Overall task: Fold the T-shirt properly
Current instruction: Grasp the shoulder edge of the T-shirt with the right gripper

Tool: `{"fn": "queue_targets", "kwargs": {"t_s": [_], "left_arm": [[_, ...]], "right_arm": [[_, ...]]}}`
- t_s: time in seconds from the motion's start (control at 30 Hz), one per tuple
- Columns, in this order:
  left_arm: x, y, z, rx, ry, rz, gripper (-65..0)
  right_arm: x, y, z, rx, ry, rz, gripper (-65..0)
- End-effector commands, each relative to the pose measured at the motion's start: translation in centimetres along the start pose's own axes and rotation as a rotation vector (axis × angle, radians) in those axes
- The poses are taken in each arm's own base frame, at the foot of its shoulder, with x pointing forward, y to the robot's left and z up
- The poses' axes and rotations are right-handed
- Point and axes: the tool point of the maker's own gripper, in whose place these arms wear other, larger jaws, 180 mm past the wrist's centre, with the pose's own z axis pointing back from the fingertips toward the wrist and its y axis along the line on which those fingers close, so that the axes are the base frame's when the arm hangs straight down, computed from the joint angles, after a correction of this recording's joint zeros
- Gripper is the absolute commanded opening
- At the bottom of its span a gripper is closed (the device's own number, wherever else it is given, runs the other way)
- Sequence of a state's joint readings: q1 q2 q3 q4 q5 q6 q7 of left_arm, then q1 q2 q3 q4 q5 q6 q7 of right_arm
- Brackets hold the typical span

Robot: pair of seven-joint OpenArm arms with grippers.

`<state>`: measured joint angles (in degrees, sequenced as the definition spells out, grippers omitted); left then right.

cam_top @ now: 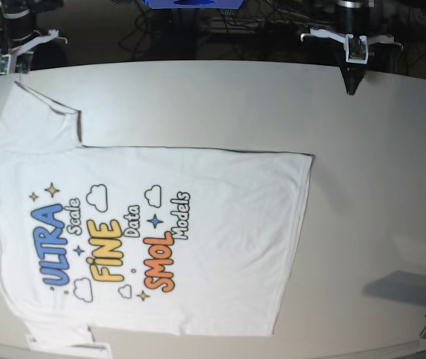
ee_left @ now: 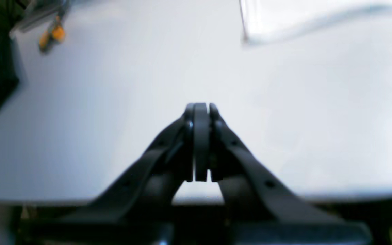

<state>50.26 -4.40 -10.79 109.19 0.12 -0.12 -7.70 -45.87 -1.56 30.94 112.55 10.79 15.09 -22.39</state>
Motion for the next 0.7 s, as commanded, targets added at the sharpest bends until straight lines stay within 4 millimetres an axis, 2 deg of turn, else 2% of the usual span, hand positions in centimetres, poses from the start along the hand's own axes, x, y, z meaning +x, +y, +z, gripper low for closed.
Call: {"fn": "queue_targets", "kwargs": {"t_s": [0.0, 0.2, 0.33, 0.4, 0.53, 0.6, 0.67], "left_arm": [[1.1, 0.5, -0.3, 0.008, -0.028, -0.017, -65.0], [1.7, 1.3, -3.1, 0.032, -0.013, -0.015, -64.8], [2.4, 1.4, -3.7, 0.040, -0.036, -0.011, -64.8], [2.6, 1.5, -4.0, 0.044, -0.044, -0.009, -64.8], [2.7, 1.5, -4.1, 0.046, -0.047, -0.009, -64.8], [2.8, 1.6, -4.3, 0.049, -0.052, -0.007, -64.8], [2.7, 1.6, -4.3, 0.050, -0.049, -0.007, -64.8]], "right_arm": [[1.0, -0.9, 0.1, -0.017, -0.026, 0.009, -65.0], [3.9, -1.3, -1.0, -0.003, -0.087, 0.021, -64.7], [4.3, -1.1, -1.4, 0.018, -0.077, 0.030, -63.0], [4.3, -0.5, -1.7, 0.047, -0.060, 0.044, -56.1], [4.5, 0.9, -1.9, 0.119, -0.055, 0.038, -35.8], [4.7, 0.6, -1.5, 0.137, -0.071, -0.017, -28.7], [5.3, -0.3, -1.2, 0.141, -0.091, -0.077, -24.8]]}}
